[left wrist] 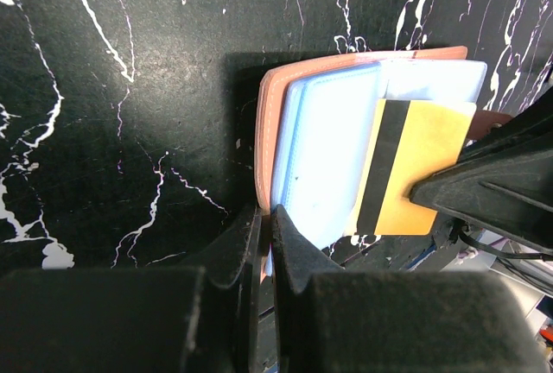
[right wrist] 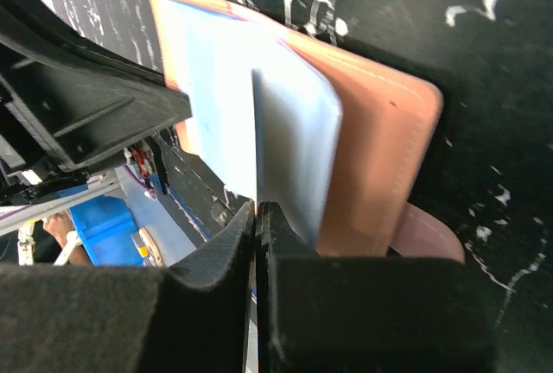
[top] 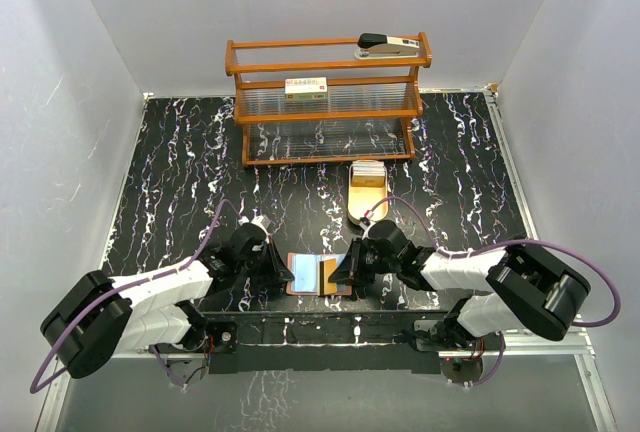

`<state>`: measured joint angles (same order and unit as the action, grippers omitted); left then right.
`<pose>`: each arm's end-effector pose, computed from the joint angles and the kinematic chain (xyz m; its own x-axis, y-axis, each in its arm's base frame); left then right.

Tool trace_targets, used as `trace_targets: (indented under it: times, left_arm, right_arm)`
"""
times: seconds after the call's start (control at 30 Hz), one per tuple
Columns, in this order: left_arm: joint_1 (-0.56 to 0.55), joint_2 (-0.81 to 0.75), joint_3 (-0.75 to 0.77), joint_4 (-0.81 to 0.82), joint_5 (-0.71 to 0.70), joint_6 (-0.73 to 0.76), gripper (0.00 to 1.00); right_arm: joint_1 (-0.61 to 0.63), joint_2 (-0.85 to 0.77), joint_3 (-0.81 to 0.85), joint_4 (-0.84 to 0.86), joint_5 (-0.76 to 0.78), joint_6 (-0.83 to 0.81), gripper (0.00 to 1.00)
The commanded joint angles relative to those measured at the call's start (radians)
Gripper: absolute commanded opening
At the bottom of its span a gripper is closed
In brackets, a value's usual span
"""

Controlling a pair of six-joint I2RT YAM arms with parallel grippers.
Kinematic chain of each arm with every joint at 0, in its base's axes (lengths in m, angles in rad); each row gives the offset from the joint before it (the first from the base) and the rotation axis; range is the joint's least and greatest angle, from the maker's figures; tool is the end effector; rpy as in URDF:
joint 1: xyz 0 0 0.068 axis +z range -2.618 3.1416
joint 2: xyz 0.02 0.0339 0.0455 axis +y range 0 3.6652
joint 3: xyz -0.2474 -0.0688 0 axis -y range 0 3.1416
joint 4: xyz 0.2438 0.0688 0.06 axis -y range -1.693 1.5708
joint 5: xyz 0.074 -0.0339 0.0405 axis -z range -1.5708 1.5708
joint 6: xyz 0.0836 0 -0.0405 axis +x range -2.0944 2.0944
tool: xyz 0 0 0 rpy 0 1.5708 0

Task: Put the credit cards into the card holder
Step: Insert the credit card into the card holder.

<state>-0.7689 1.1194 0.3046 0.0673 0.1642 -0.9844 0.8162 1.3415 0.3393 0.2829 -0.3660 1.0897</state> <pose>0.1614 -0.1751 0.0935 -0.9135 -0.2596 -0.3133 0.0203 0.7399 -0.6724 0.1563 0.2099 0.0811 -0.9754 0.1710 -0.1391 -0.0001 0.6307 0.7760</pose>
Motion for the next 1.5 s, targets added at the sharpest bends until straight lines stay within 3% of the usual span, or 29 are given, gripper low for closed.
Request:
trace_targets:
  times: [0.0,1.47]
  left_arm:
    - [-0.007,0.016,-0.031,-0.052,-0.013,0.011,0.00]
    - [-0.007,0.022,-0.049,-0.026,0.017,0.018,0.00]
  right_arm:
    - [-0.007,-0.004,-0.040,0.084,-0.009,0.033,0.00]
    - [-0.038,0.037,-0.008,0.174,-0.067,0.016,0.00]
